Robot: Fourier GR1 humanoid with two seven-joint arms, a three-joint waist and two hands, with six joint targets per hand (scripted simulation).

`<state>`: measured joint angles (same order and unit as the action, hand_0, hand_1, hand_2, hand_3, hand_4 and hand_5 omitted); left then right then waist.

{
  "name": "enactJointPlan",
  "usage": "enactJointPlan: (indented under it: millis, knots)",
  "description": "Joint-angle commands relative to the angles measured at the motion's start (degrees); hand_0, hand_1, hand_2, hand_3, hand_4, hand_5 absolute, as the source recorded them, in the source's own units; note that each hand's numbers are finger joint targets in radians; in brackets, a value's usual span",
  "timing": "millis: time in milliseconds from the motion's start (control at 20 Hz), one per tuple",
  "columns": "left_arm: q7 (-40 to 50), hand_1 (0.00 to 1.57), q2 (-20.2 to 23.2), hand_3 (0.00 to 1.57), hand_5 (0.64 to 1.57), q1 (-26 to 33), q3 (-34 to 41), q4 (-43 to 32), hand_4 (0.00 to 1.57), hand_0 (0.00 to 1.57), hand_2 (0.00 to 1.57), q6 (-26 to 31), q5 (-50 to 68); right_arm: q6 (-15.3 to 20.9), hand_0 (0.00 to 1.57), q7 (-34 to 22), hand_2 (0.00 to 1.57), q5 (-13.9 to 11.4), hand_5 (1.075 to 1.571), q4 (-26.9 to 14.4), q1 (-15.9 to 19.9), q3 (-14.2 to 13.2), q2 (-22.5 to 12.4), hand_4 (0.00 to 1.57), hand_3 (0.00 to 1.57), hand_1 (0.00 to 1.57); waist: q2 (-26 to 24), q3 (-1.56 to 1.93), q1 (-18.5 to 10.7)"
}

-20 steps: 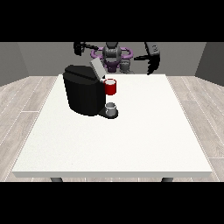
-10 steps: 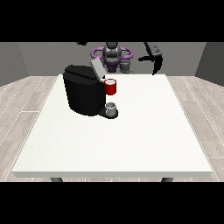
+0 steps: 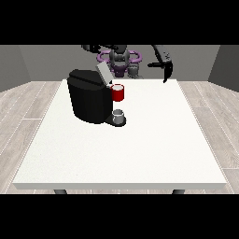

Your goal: Insert the coffee pod into the coffee machine and close the lid

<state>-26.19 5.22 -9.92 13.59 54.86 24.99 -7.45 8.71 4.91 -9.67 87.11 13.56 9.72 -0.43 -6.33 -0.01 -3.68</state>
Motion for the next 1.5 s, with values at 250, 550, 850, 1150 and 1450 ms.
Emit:
enactJointPlan:
  millis: [250, 550, 850, 1150, 1450]
  knots:
    - [2.5, 0.0, -2.9, 0.0, 1.571, 2.5, -5.1, 12.0, 0.19, 0.0, 0.0, -1.4, 0.7, 3.0, 0.0, 5.3, 0.0, -1.1, 1.571, -9.8, 5.6, -5.8, 0.0, 0.35, 0.0, 0.0, 5.0, 0.03, -4.0]
    - [1.3, 0.0, 0.6, 0.0, 1.571, 4.0, -3.4, 14.0, 0.38, 0.0, 0.0, 0.5, 3.1, 0.8, 0.0, 1.6, 0.0, 2.1, 1.571, -13.8, 14.6, -13.0, -4.7, 0.36, 0.0, 0.0, 7.3, 0.01, -3.6]
    - [3.2, 0.0, 0.7, 0.0, 1.571, 4.1, -3.2, 16.2, 0.31, 0.0, 0.0, 0.9, 5.4, -0.8, 0.0, 7.4, 0.0, 3.3, 1.571, -20.8, 17.3, -15.4, -6.0, 0.45, 0.0, 0.0, 10.2, 0.02, -4.7]
    - [-1.5, 0.0, 2.0, 0.0, 1.571, 5.8, -3.7, 13.9, 0.35, 0.0, 0.0, 1.1, 4.7, 1.4, 0.0, 8.3, 0.0, 2.5, 1.571, -25.3, 20.5, -15.5, -4.9, 0.44, 0.0, 0.0, 10.8, 0.01, -4.3]
    - [-1.6, 0.0, 4.4, 0.0, 1.571, 3.5, -2.5, 12.7, 0.37, 0.0, 0.0, 1.1, 4.7, 0.4, 0.0, 8.0, 0.0, 3.6, 1.571, -25.3, 22.5, -16.0, -5.3, 0.24, 0.0, 0.0, 12.6, 0.0, -3.9]
